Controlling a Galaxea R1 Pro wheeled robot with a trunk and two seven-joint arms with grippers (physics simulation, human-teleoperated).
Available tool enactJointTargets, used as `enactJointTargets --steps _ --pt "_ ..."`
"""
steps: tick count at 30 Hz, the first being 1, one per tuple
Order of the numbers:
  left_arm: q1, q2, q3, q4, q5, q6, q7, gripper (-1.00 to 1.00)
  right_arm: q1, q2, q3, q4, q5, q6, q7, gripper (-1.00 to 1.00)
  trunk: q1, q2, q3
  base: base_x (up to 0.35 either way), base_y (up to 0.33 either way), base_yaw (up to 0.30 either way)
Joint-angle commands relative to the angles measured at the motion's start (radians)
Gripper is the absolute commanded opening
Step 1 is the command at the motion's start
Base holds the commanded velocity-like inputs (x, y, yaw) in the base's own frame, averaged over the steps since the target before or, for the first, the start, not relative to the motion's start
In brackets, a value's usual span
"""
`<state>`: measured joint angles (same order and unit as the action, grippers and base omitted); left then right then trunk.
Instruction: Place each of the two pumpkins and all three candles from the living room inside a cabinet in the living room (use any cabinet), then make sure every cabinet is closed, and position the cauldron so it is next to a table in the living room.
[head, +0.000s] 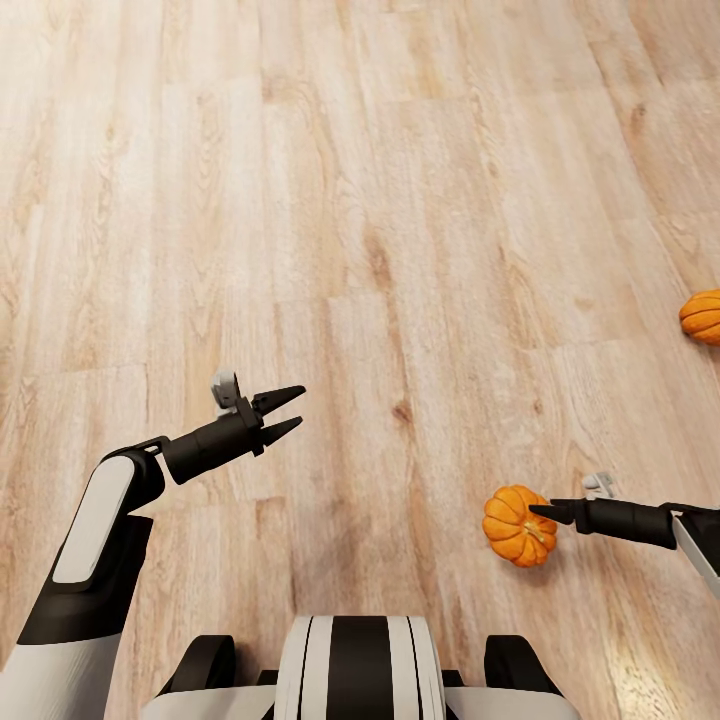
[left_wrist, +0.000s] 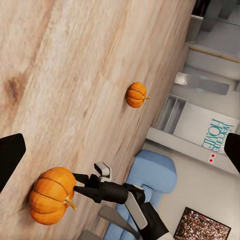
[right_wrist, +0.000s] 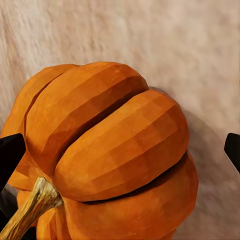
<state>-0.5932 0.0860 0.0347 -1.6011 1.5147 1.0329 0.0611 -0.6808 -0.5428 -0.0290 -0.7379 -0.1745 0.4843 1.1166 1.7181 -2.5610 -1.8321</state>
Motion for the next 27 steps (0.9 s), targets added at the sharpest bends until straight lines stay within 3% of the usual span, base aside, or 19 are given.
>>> enactJointTargets --steps 1,12,13,16,21,27 --pt "0.000 0.000 0.001 0.000 0.007 0.004 0.006 1.00 0.000 0.001 0.000 0.001 -0.005 0.009 0.000 1.00 0.000 0.000 0.000 0.000 0.000 0.002" --pt "0.000 -0.001 -0.002 0.000 0.007 0.004 0.006 1.00 0.000 0.036 0.005 0.003 -0.001 0.012 -0.032 1.00 0.000 0.000 0.000 0.000 0.000 0.000" --pt "0.000 -0.001 -0.002 0.000 0.007 0.004 0.006 1.00 0.000 0.037 0.005 0.003 0.001 0.012 -0.032 -1.00 0.000 0.000 0.000 0.000 0.000 0.000" --pt "0.000 -0.001 -0.002 0.000 0.007 0.004 0.006 1.00 0.000 0.046 0.007 0.003 0.007 0.013 -0.033 -1.00 0.000 0.000 0.000 0.000 0.000 0.000" --pt "0.000 0.000 -0.001 -0.002 0.007 0.004 0.006 1.00 0.000 0.062 0.006 0.003 0.054 0.045 -0.034 -1.00 0.000 0.000 0.000 0.000 0.000 0.000" --pt "0.000 0.000 0.000 -0.002 0.007 0.004 0.006 1.00 0.000 0.066 0.006 0.000 0.069 0.069 -0.032 -1.00 0.000 0.000 0.000 0.000 0.000 0.000"
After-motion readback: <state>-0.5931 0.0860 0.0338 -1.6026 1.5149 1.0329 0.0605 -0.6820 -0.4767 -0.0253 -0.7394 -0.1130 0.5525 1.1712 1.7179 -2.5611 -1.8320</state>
